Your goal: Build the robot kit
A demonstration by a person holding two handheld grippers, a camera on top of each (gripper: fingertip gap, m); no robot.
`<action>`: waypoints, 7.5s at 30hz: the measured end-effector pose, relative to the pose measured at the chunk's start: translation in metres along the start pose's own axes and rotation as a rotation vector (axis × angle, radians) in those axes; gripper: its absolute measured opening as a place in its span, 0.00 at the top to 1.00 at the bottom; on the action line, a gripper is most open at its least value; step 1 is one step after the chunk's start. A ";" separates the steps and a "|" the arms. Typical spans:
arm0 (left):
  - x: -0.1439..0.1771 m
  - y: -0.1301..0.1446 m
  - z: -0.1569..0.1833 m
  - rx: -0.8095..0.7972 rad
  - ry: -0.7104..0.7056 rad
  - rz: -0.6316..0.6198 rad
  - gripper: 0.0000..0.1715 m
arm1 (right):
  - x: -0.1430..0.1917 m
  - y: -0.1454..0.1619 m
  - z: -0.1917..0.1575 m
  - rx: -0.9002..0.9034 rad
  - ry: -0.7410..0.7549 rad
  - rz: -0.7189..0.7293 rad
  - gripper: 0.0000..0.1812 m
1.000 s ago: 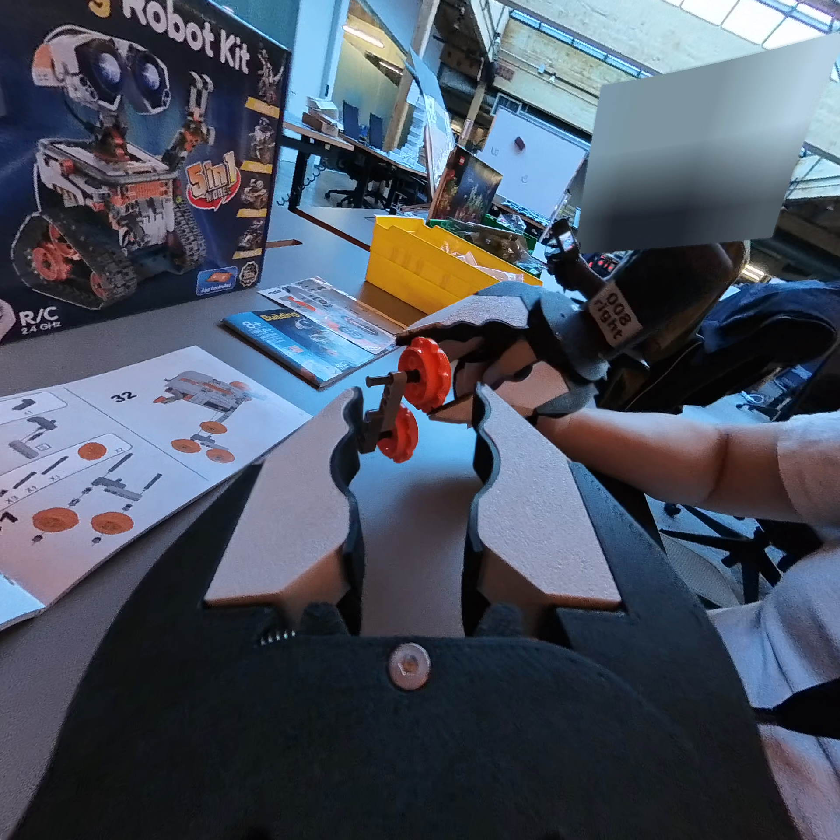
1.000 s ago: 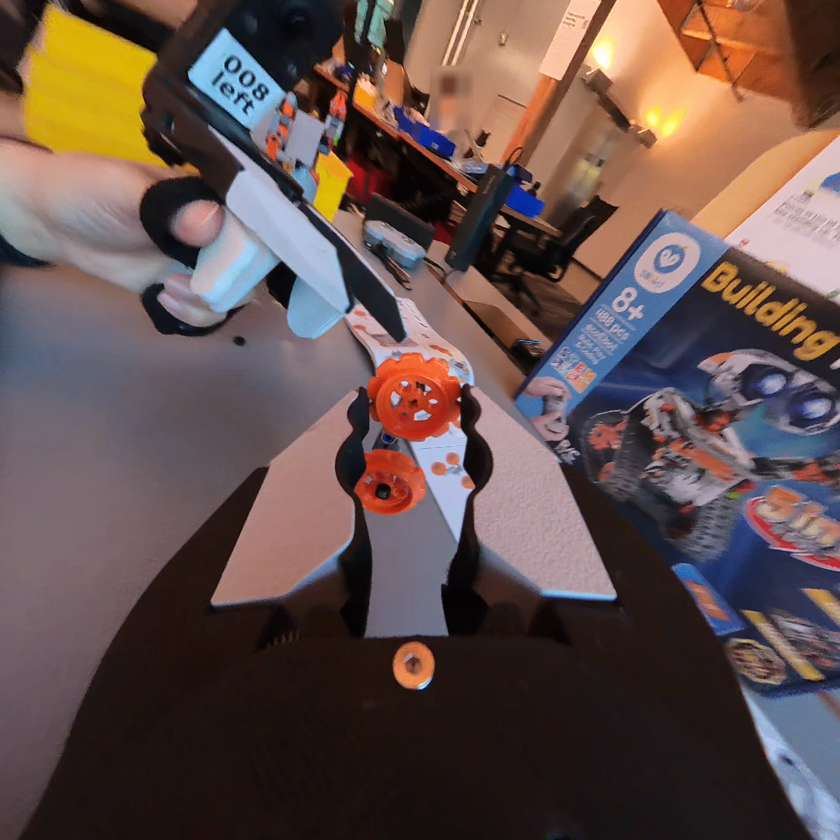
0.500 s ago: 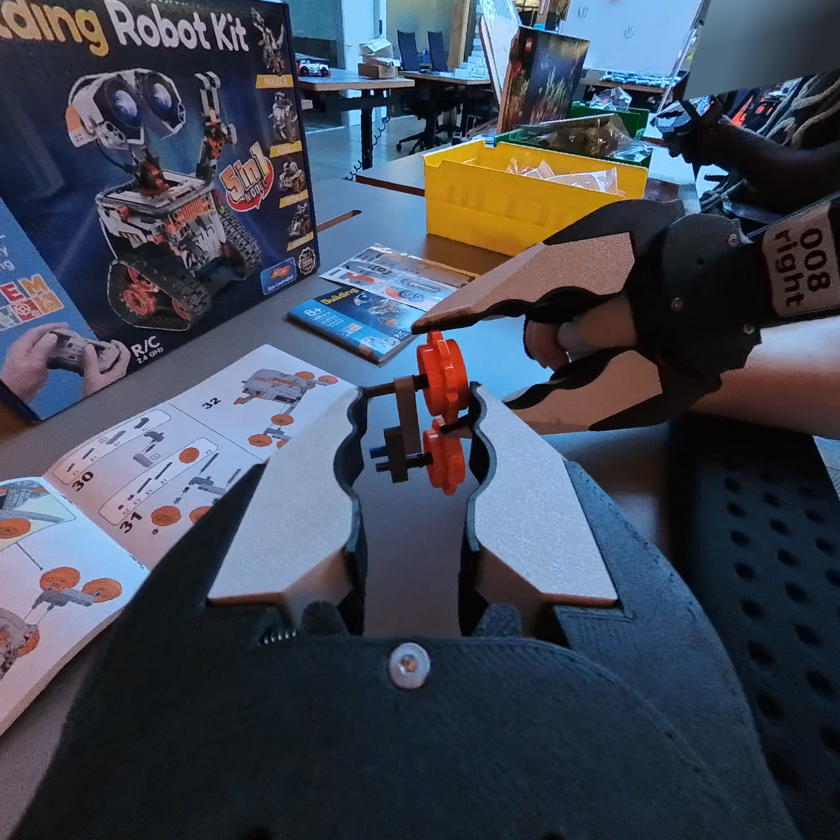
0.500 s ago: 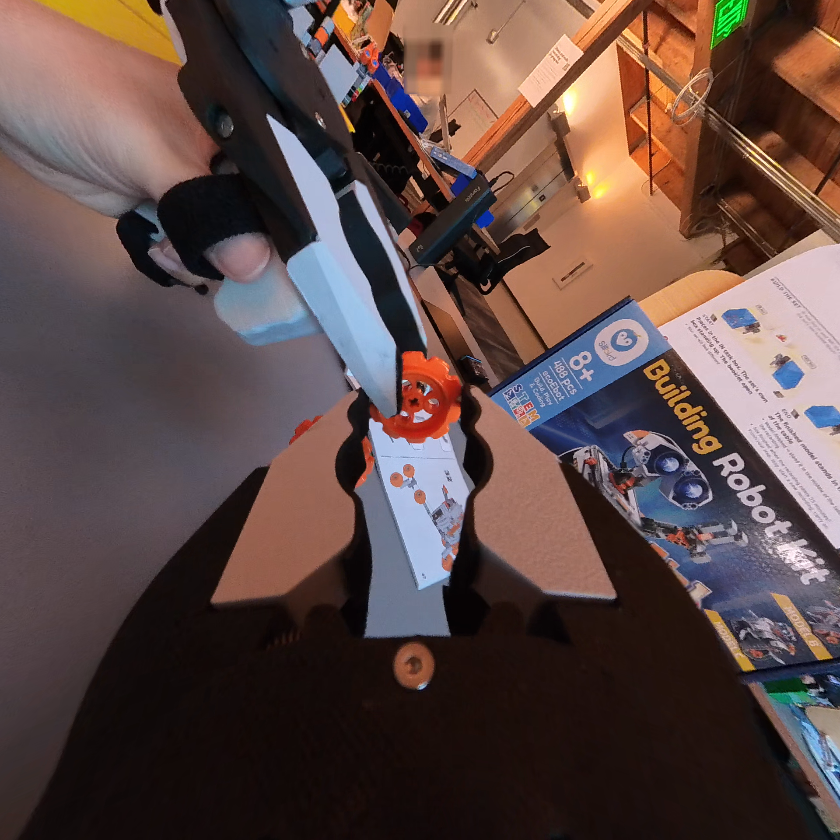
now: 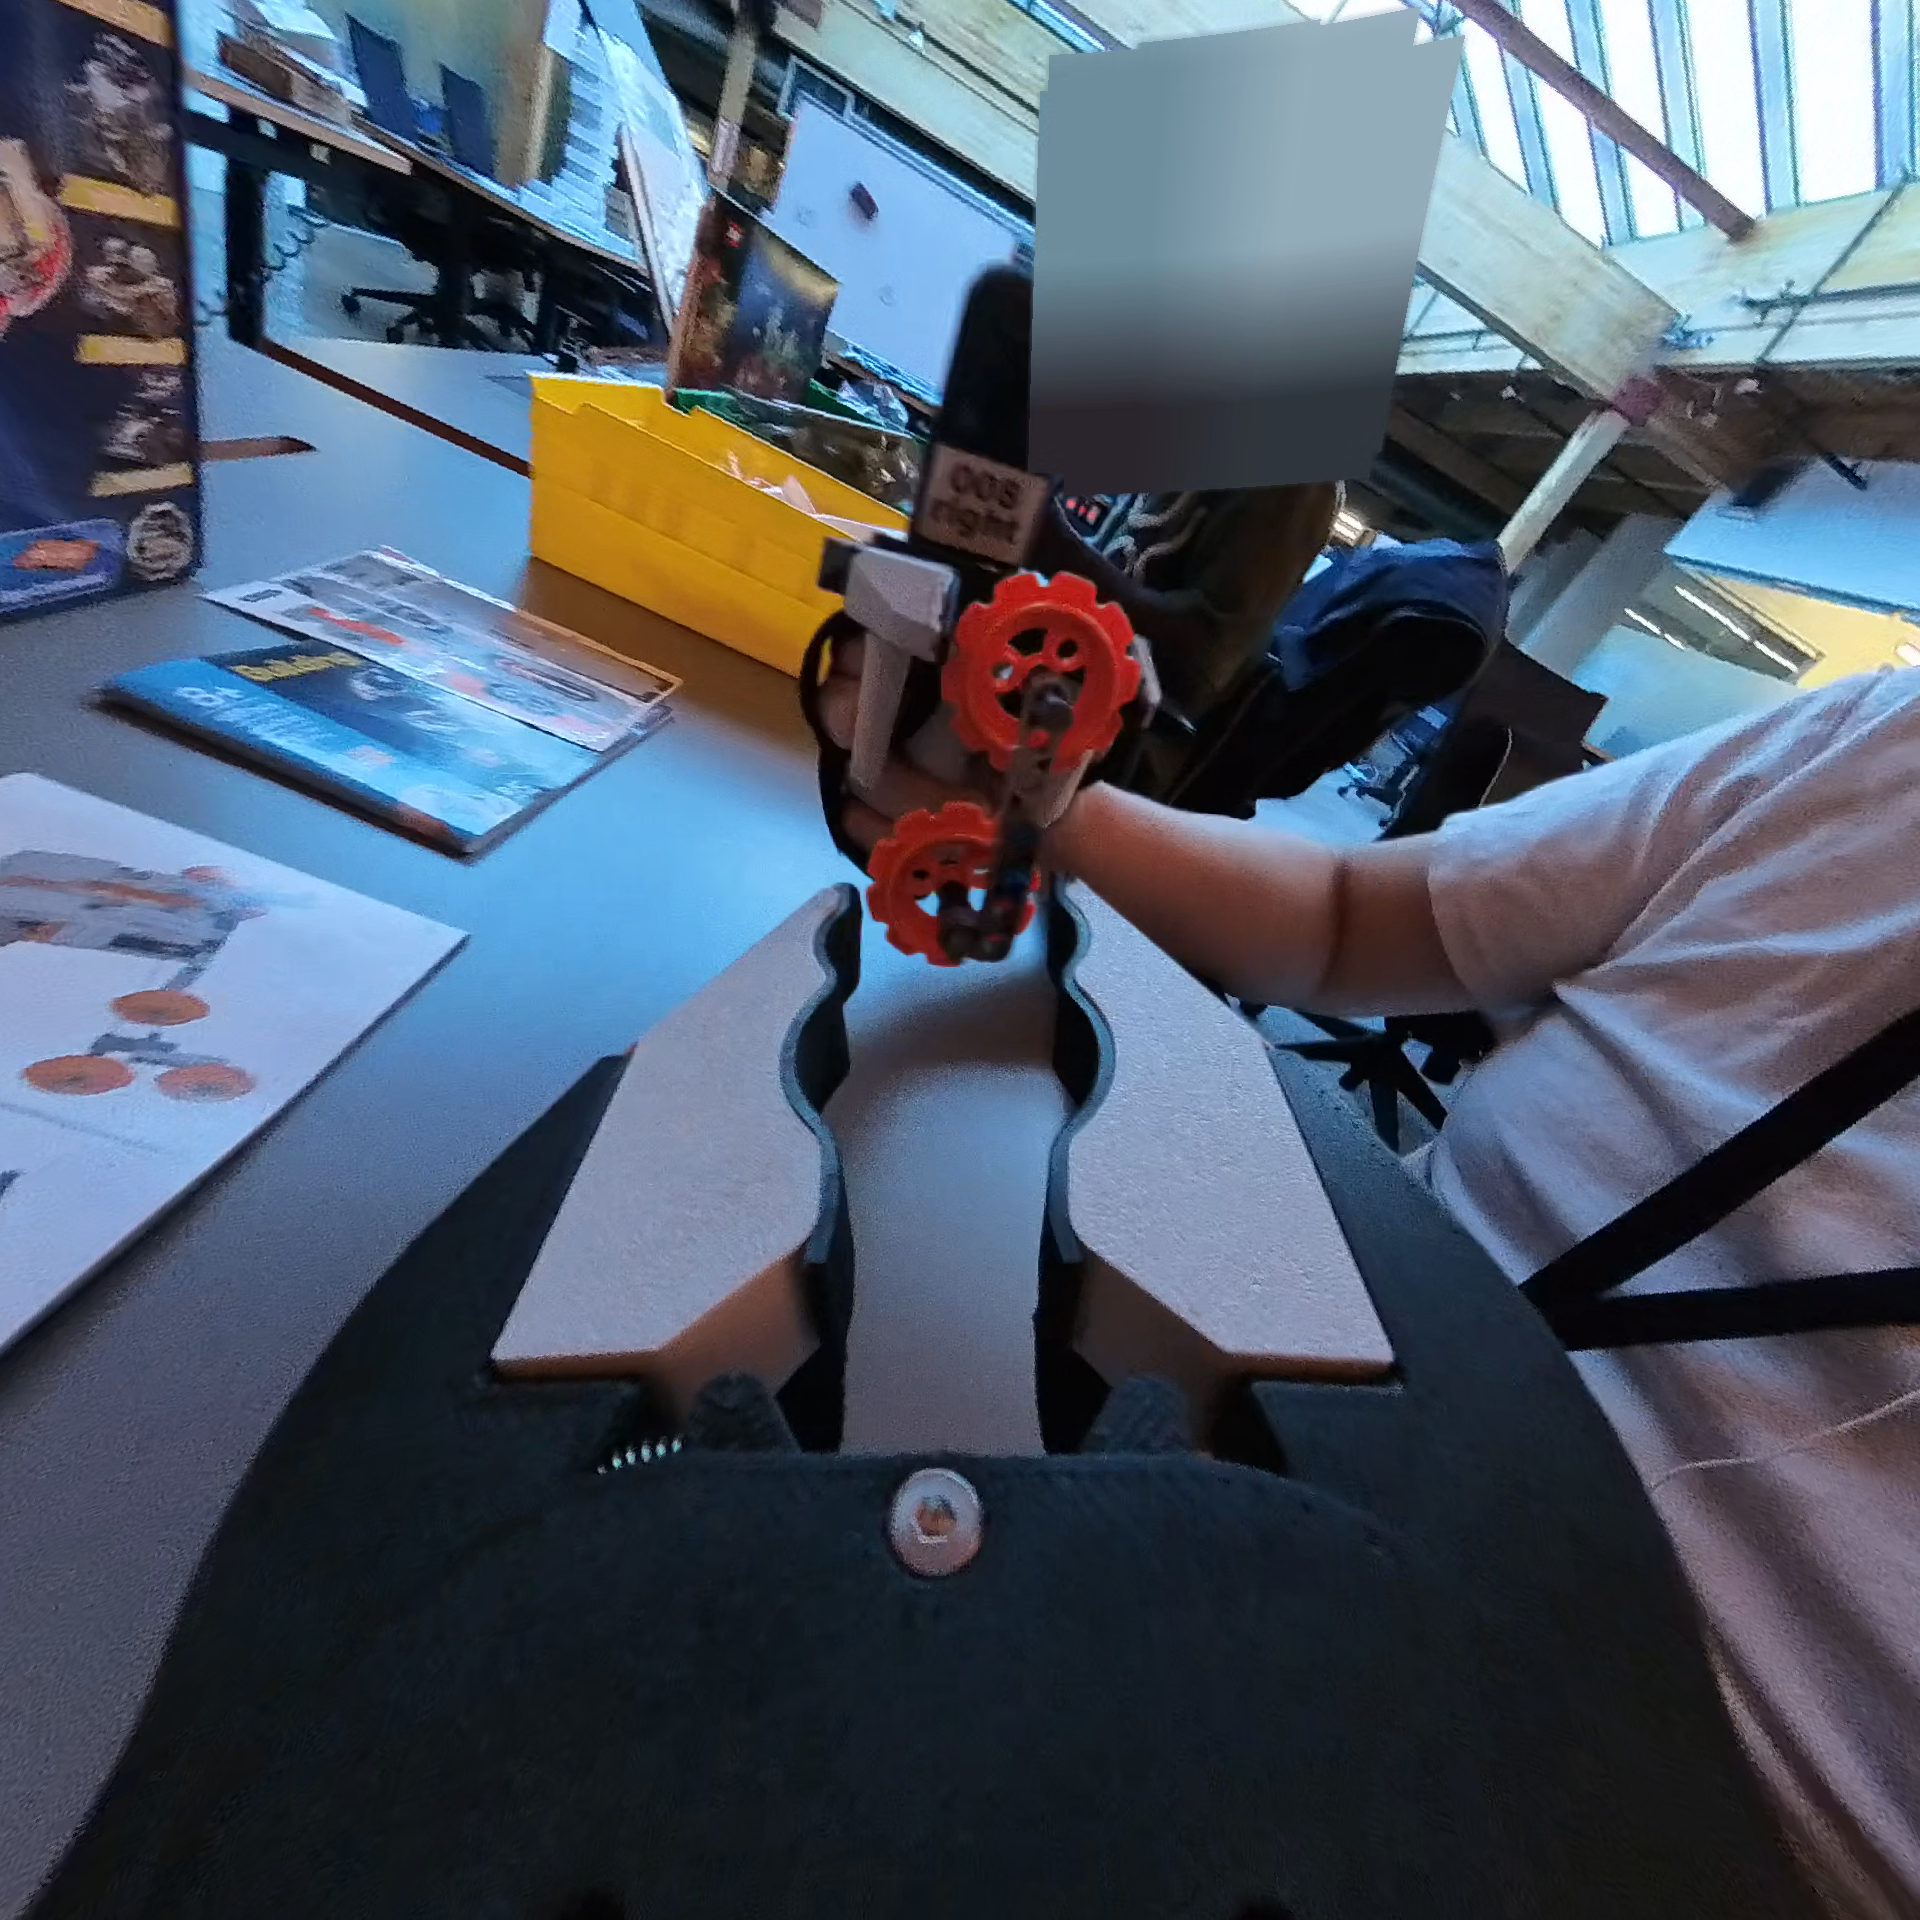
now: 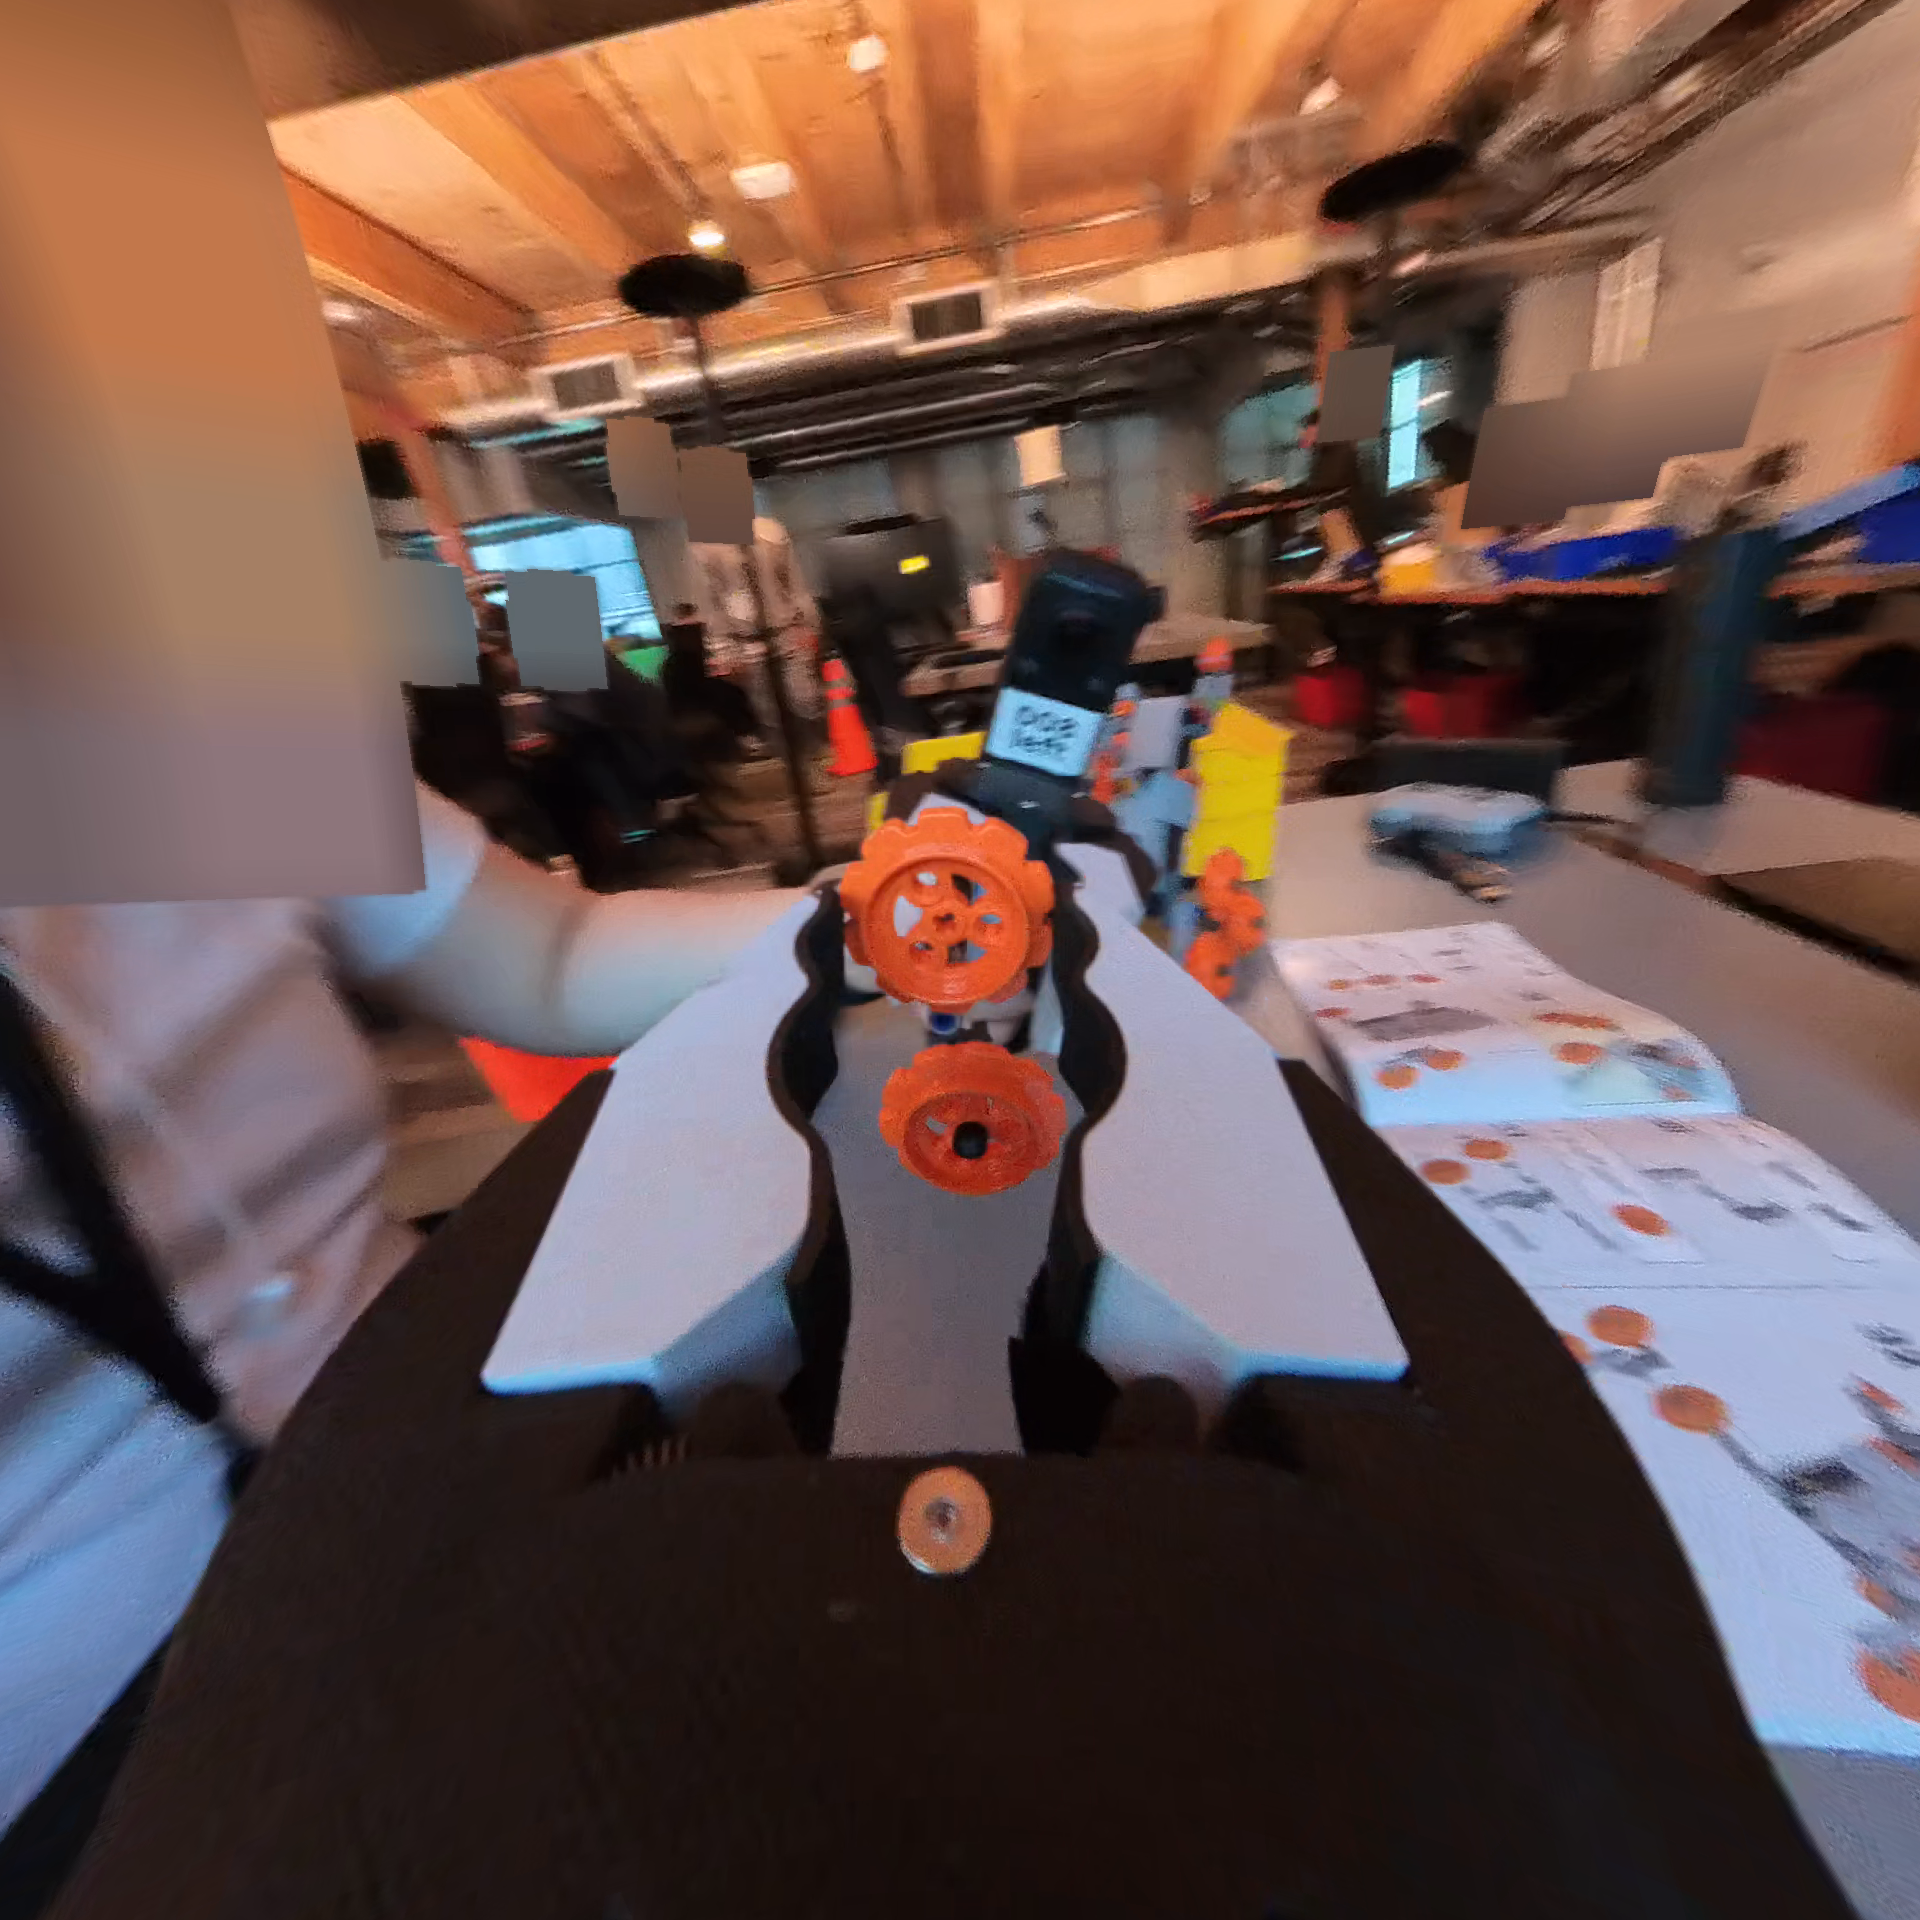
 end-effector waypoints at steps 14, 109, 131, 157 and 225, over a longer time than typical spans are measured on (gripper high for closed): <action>-0.021 0.008 0.013 -0.019 -0.028 -0.146 0.97 | -0.004 0.021 0.015 -0.123 -0.049 -0.314 0.78; -0.008 0.028 -0.032 0.551 -0.351 0.257 0.97 | -0.034 0.032 0.037 0.465 0.822 -0.406 0.76; 0.015 -0.014 -0.011 -0.277 -0.321 -0.028 0.83 | -0.026 0.035 0.019 0.614 0.590 -0.411 0.76; -0.002 0.001 0.008 -0.417 -0.204 -0.092 0.93 | -0.033 0.053 0.011 0.657 0.455 -0.456 0.76; 0.009 0.044 -0.053 0.427 -0.157 -0.008 0.83 | -0.043 0.088 0.046 0.725 0.590 -0.510 0.70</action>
Point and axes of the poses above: each gripper's, where its closed fingertips meet, x back along the fingers, y out of its underside, z = x × y across the jaws, the point moved 7 cm from there along x, back along the fingers, and after that the axes turned 11 degrees about -x, right-handed, at the moved point
